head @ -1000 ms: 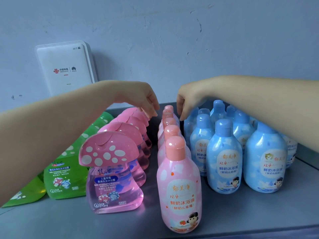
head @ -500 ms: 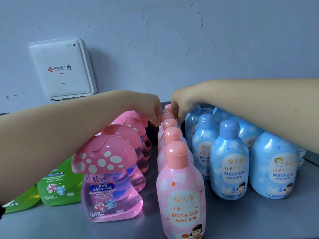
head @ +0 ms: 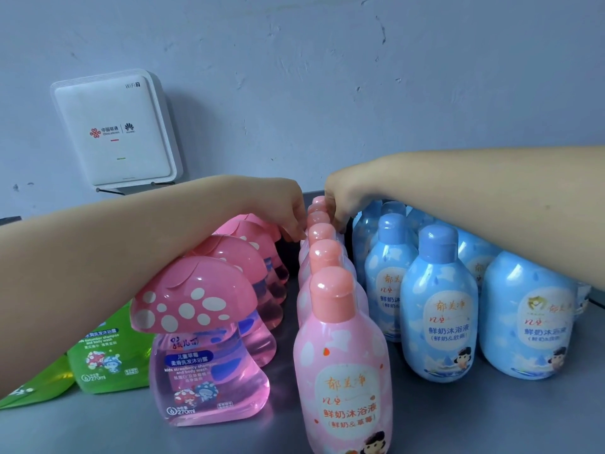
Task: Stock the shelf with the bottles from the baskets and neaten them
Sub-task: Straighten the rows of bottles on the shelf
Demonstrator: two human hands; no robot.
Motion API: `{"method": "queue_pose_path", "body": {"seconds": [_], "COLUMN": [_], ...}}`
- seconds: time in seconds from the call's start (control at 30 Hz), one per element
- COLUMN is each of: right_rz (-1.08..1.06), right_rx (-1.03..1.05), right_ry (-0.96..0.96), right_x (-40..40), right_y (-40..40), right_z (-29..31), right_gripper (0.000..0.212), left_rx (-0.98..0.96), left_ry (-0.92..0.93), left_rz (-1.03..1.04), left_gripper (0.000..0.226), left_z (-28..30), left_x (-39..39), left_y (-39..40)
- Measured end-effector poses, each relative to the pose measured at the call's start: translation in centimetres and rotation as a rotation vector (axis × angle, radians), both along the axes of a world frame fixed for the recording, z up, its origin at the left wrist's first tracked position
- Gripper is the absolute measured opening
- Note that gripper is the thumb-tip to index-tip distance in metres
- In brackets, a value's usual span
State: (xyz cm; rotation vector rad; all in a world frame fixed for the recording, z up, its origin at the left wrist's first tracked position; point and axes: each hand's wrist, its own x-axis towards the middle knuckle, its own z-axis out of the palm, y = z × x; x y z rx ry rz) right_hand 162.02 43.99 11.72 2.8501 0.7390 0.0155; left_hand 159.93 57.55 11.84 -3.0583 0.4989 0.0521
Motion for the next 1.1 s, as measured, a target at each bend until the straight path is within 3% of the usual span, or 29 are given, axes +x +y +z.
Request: {"method": "queue_pose_path", "body": {"seconds": [0.07, 0.3, 0.57, 0.87, 1.0, 1.1], "right_rz": [0.002, -0.004, -0.018, -0.053, -0.053, -0.070], "right_rx": [0.009, -0.008, 0.086, 0.055, 0.079, 0.093], "right_ry": [-0.009, -0.001, -0.055, 0.007, 0.023, 0.012], "right_x": [0.0, -0.3, 0.8, 2.9, 3.8, 4.0], "right_y": [0.0, 0.1, -1.1, -0.4, 0.1, 0.2], "right_z": [-0.1, 0.2, 3.5, 1.1, 0.1, -0.3], "right_gripper": [0.013, 0.022, 0.037, 0.043, 0.038, 0.032], "left_rx": [-0.015, 0.001, -0.108, -0.018, -0.003, 0.000], "left_ry": [0.009, 0.026, -0.088, -0.035, -0.004, -0.003], "left_rz": [0.000, 0.010, 0.072, 0.062, 0.038, 0.017], "left_gripper": [0.001, 0.015, 0.018, 0.025, 0.020, 0.003], "left_z": [0.0, 0.4, 3.7, 1.6, 0.6, 0.2], "left_x": [-0.1, 0.0, 1.0, 3.7, 4.4, 4.7], "left_y": [0.0, 0.3, 1.3, 1.2, 0.7, 0.4]}}
